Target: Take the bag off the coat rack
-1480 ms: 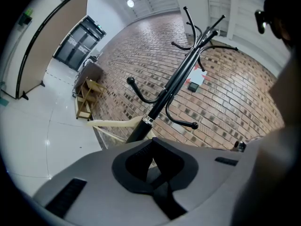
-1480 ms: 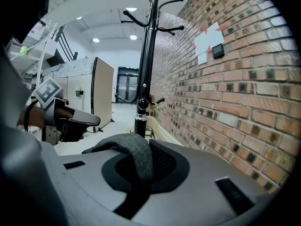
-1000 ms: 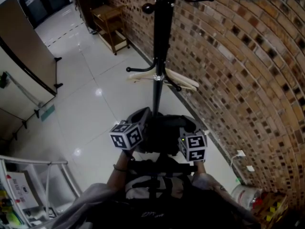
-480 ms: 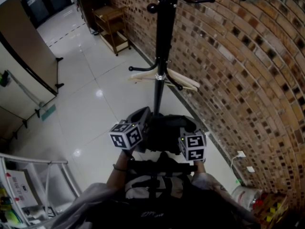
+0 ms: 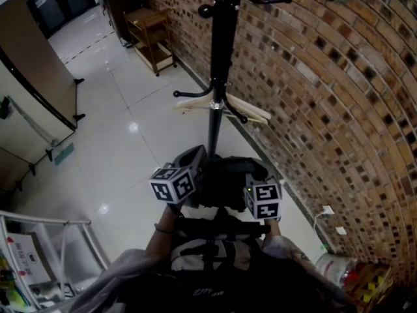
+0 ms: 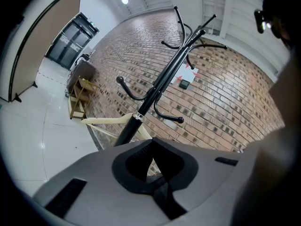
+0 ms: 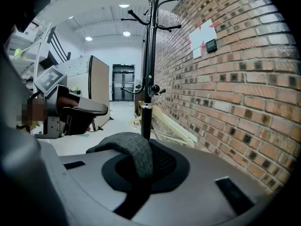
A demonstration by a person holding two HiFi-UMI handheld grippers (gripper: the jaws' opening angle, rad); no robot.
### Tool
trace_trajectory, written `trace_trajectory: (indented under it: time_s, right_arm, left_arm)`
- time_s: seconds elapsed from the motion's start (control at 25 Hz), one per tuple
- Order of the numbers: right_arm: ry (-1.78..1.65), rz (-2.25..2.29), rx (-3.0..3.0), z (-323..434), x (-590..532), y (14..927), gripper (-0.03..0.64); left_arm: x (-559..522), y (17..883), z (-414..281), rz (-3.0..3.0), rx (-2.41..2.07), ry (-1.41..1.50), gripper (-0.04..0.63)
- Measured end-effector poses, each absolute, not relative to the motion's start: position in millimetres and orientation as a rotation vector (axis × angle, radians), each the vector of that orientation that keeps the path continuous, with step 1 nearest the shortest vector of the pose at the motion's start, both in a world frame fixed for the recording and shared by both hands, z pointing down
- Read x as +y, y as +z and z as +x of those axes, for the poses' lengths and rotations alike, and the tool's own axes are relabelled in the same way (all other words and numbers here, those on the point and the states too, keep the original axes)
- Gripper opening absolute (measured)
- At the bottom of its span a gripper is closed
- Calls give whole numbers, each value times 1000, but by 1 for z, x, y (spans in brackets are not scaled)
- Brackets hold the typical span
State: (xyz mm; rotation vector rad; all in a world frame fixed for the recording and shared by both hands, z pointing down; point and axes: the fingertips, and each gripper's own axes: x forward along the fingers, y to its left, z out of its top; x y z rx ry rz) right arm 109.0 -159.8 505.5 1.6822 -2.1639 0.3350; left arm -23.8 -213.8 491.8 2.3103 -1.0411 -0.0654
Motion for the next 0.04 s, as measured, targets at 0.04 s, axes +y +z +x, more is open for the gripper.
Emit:
trace_trajectory:
  time_s: [0.04]
  right_arm:
    - [335,1682,-2165,109,-160,505,15]
  left_arm:
    - [-214,492,-23,2310,-1039,-67,8]
